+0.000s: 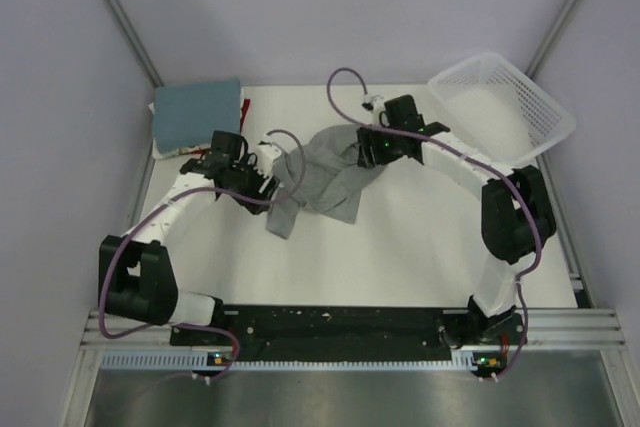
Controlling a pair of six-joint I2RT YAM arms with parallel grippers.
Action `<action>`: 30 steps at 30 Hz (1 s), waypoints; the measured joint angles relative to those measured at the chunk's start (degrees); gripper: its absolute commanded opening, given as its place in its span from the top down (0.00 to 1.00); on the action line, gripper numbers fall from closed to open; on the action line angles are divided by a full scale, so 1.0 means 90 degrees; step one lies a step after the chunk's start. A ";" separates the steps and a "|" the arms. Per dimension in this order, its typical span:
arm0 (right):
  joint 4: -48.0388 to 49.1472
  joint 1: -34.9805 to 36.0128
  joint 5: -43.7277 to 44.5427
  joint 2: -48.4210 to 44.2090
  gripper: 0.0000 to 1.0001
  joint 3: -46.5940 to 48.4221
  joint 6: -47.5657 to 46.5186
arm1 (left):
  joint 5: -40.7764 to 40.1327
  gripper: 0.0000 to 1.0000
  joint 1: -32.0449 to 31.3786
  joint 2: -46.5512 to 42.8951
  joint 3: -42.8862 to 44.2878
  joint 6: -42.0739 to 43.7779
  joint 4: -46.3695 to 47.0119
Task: Fold and stack the t-shirts
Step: Move the tshirt to the center of the board, then flatten out the tshirt
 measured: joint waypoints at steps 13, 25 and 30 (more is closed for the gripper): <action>0.0782 0.2535 -0.1127 0.0085 0.41 -0.1047 -0.2295 | 0.0121 0.27 0.1231 -0.0559 -0.0430 -0.0240 -0.0391; 0.0891 0.2560 -0.0865 0.1515 1.00 -0.0012 -0.2067 | 0.0046 0.27 0.1637 -0.0709 -0.0500 -0.0357 -0.0420; 0.0831 0.2560 -0.1005 0.1423 1.00 0.0257 -0.1817 | 0.0053 0.27 0.1644 -0.0726 -0.0500 -0.0352 -0.0435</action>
